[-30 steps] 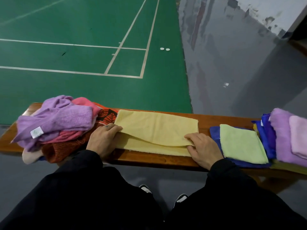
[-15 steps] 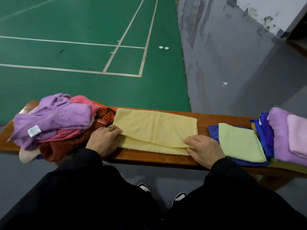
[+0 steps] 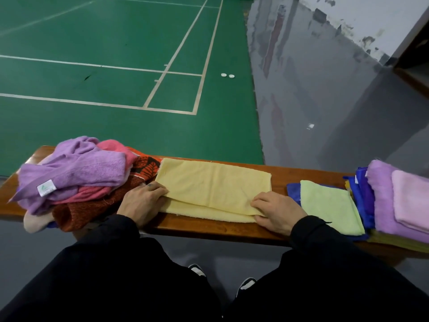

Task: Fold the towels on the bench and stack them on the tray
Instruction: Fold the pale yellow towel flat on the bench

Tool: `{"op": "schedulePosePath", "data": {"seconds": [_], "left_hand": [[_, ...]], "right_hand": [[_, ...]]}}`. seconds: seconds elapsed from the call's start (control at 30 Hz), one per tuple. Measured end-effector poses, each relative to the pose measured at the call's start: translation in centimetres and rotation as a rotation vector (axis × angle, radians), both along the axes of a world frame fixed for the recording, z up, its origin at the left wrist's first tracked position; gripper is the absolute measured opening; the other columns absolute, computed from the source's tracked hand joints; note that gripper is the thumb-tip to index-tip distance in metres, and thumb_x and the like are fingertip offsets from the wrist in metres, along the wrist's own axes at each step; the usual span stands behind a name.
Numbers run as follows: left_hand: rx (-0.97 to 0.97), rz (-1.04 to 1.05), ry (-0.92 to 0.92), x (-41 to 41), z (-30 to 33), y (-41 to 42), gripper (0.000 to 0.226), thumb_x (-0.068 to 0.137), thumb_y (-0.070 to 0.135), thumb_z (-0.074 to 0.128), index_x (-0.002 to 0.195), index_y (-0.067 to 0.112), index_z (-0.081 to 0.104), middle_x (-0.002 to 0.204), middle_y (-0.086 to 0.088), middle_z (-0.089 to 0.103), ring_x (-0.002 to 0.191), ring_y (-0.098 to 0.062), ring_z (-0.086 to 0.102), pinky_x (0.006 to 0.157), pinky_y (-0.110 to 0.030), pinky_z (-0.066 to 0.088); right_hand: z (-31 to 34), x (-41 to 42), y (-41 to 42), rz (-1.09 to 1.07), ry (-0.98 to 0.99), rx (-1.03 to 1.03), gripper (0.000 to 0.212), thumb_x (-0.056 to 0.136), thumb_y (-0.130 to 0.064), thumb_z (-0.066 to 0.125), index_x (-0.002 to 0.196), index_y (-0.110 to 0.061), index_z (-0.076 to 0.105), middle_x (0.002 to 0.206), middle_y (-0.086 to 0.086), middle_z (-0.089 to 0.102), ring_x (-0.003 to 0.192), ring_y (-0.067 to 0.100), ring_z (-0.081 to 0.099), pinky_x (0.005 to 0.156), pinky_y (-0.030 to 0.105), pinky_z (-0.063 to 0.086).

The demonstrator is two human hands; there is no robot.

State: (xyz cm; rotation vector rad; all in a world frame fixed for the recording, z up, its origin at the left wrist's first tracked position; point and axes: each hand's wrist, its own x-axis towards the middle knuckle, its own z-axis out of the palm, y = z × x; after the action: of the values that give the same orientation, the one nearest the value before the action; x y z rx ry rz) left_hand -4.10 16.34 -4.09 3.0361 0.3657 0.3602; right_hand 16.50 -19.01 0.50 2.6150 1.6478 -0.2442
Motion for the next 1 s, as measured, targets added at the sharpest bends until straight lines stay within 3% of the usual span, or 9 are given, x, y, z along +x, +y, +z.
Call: {"op": "schedulePosePath", "data": {"seconds": [0.27,0.4,0.5,0.57,0.63,0.73,0.8,0.9,1.0], "left_hand": [[-0.208,0.160,-0.145,0.1,0.0,-1.7,0.051,0.087,0.051,0.039,0.105,0.022,0.077,0.115,0.005,0.072,0.104,-0.022,0.069,0.077,-0.037,0.054],[-0.262,0.206,-0.168,0.3,0.0,-2.5,0.029,0.091,0.035,0.059,0.104,0.015,0.076,0.114,-0.006,0.072,0.101,-0.030,0.070,0.078,-0.041,0.055],[-0.328,0.249,-0.143,0.0,-0.7,-3.6,0.022,0.092,0.019,0.068,0.113,0.014,0.073,0.124,-0.007,0.067,0.112,-0.031,0.065,0.084,-0.043,0.052],[-0.333,0.262,-0.159,-0.1,-0.8,-4.0,0.024,0.092,0.017,0.068,0.115,0.012,0.071,0.127,-0.009,0.064,0.112,-0.034,0.063,0.084,-0.044,0.051],[-0.332,0.268,-0.156,0.0,-0.9,-4.2,0.023,0.094,0.021,0.068,0.114,0.012,0.070,0.126,-0.009,0.063,0.110,-0.035,0.063,0.083,-0.045,0.051],[-0.297,0.273,-0.163,0.0,-1.0,-4.2,0.022,0.098,0.029,0.064,0.110,0.011,0.068,0.124,-0.010,0.062,0.104,-0.037,0.063,0.077,-0.046,0.052],[-0.305,0.279,-0.158,-0.1,-0.9,-4.2,0.021,0.100,0.030,0.061,0.108,0.011,0.067,0.124,-0.011,0.062,0.104,-0.038,0.062,0.077,-0.047,0.051],[-0.365,0.263,-0.196,-0.3,-0.7,-4.4,0.019,0.101,0.027,0.060,0.105,0.010,0.065,0.121,-0.011,0.062,0.108,-0.036,0.060,0.080,-0.045,0.048],[-0.396,0.243,-0.263,-0.6,-0.9,-4.1,0.016,0.100,0.025,0.061,0.102,0.010,0.066,0.116,-0.011,0.064,0.106,-0.034,0.061,0.082,-0.042,0.049]], "right_hand": [[-0.2,-1.5,1.6,-0.117,-0.139,-0.014,0.024,0.103,-0.028,0.043,0.119,-0.019,0.059,0.111,0.002,0.062,0.092,0.022,0.062,0.078,0.039,0.057],[0.8,-1.6,2.5,-0.277,-0.143,-0.007,0.025,0.100,-0.023,0.041,0.105,-0.017,0.065,0.101,0.005,0.064,0.086,0.031,0.064,0.074,0.040,0.054],[0.1,-2.9,2.5,-0.348,-0.068,0.047,0.030,0.097,-0.036,0.042,0.114,-0.020,0.060,0.106,0.006,0.065,0.089,0.031,0.063,0.075,0.041,0.054],[-0.2,-4.2,2.8,-0.360,-0.123,0.043,0.043,0.094,-0.051,0.040,0.120,-0.022,0.058,0.111,0.006,0.064,0.095,0.029,0.062,0.076,0.039,0.050],[-0.5,-5.5,3.5,-0.351,-0.186,0.142,0.053,0.092,-0.060,0.040,0.122,-0.023,0.063,0.121,0.005,0.065,0.108,0.026,0.061,0.088,0.041,0.049],[-0.7,-7.1,6.1,-0.333,-0.009,0.335,0.051,0.099,-0.052,0.046,0.137,-0.022,0.059,0.135,0.002,0.063,0.121,0.022,0.057,0.099,0.040,0.050],[-0.9,-8.0,8.4,-0.329,0.133,0.314,0.054,0.101,-0.051,0.046,0.147,-0.024,0.050,0.142,0.001,0.058,0.128,0.022,0.053,0.103,0.040,0.048],[-1.4,-9.0,11.7,-0.276,0.131,0.257,0.062,0.099,-0.059,0.046,0.150,-0.024,0.045,0.146,0.001,0.054,0.132,0.024,0.050,0.106,0.041,0.045],[-1.9,-9.5,14.3,-0.213,0.023,0.243,0.058,0.097,-0.058,0.051,0.143,-0.024,0.049,0.139,0.002,0.057,0.122,0.026,0.055,0.099,0.041,0.047]]}}
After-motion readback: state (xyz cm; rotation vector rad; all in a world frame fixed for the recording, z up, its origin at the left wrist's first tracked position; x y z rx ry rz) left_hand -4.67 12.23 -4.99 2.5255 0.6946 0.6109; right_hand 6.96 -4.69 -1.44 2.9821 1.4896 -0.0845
